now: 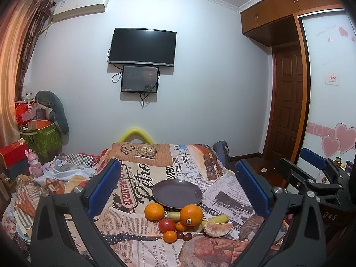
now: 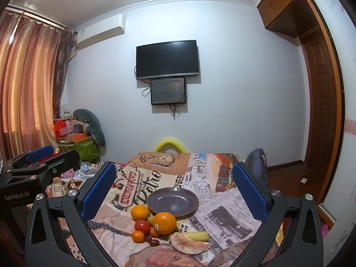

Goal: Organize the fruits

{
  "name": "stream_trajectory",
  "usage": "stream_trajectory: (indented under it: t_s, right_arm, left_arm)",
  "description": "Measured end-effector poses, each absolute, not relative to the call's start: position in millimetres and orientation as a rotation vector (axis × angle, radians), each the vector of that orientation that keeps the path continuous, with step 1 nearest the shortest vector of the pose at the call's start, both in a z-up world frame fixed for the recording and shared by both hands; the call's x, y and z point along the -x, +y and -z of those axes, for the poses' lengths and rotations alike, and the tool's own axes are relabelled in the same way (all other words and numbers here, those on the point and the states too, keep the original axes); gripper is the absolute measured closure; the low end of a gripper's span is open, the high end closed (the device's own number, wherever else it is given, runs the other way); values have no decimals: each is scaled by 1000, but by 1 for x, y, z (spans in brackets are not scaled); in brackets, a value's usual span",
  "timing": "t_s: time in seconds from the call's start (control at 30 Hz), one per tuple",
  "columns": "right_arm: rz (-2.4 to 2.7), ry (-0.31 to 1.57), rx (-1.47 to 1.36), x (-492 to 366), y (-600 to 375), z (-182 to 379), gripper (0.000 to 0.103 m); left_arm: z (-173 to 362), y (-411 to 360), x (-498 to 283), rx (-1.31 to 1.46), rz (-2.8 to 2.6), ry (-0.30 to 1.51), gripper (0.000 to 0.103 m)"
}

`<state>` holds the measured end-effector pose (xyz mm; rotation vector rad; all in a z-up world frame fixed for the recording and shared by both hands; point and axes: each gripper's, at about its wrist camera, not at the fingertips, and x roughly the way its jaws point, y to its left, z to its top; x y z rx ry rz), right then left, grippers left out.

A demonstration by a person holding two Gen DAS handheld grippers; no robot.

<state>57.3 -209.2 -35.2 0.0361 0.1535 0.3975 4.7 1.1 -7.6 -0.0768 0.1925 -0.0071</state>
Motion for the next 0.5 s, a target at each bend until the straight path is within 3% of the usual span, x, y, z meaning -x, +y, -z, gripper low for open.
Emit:
stream_trajectory:
  t_s: [0.5]
  right_arm:
    - [-400, 160, -41, -58, -210, 37, 0]
  left_arm:
    - [10, 1, -5, 76, 7, 197, 0]
